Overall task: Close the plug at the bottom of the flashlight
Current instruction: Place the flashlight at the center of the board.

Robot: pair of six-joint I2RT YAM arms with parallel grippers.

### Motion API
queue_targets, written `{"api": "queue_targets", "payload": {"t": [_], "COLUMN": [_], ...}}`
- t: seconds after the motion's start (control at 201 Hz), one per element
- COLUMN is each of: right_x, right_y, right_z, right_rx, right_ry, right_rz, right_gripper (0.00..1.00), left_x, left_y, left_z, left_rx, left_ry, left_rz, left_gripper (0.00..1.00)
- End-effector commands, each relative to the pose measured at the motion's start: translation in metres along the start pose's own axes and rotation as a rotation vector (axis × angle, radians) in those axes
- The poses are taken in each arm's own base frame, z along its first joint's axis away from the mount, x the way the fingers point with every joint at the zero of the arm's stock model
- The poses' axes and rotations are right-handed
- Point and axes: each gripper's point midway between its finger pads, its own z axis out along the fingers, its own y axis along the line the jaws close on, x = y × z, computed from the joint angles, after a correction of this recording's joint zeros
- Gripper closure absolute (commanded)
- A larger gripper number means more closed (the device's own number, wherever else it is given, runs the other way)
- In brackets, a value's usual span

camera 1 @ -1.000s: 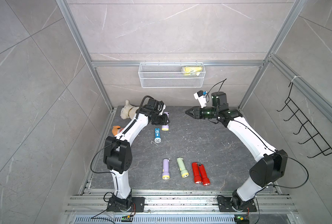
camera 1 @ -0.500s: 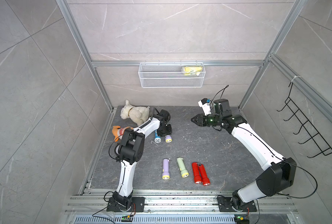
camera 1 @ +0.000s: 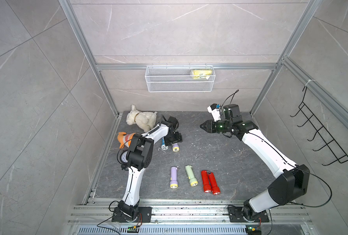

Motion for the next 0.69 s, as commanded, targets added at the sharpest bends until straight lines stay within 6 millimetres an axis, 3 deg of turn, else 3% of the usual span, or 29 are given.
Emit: {"api": "queue_targets", "payload": {"t": [0.0,0.184,0.294,0.553,0.682], "right_x": [0.006,0.006,0.005,0.002,0.000], "right_y": [-0.005,-0.006,-0.008,-0.013,-0.011], "right_z": [0.011,0.012,0.010,-0.007,-0.017], "right_rx": [-0.005,-0.002,0.014,0.094,0.113], "right_ry": [0.021,0.023,0.016,-0.014,-0.038], "right_rz": [-0.004,-0.004,-0.006,-0.030,-0.042], "right_gripper": [0.67,0.67,0.67,0.67,0.67], "left_x": [0.008,-0.002,-0.011,-0.018,-0.013], "left_y": [-0.002,-0.016,-0.032,-0.075,-0.101], "left_z": [-0.011,-0.050,-0.087,-0.198,-0.248], "left_rx": [0.005,0.029,0.032,0.029,0.107], "left_ry": [0.019,-0.073,-0.169,-0.500,-0.713], "left_rz": [-0.006,0.052,0.122,0.393,0.573], "left_gripper": [0.00,0.00,0.00,0.00,0.00]}}
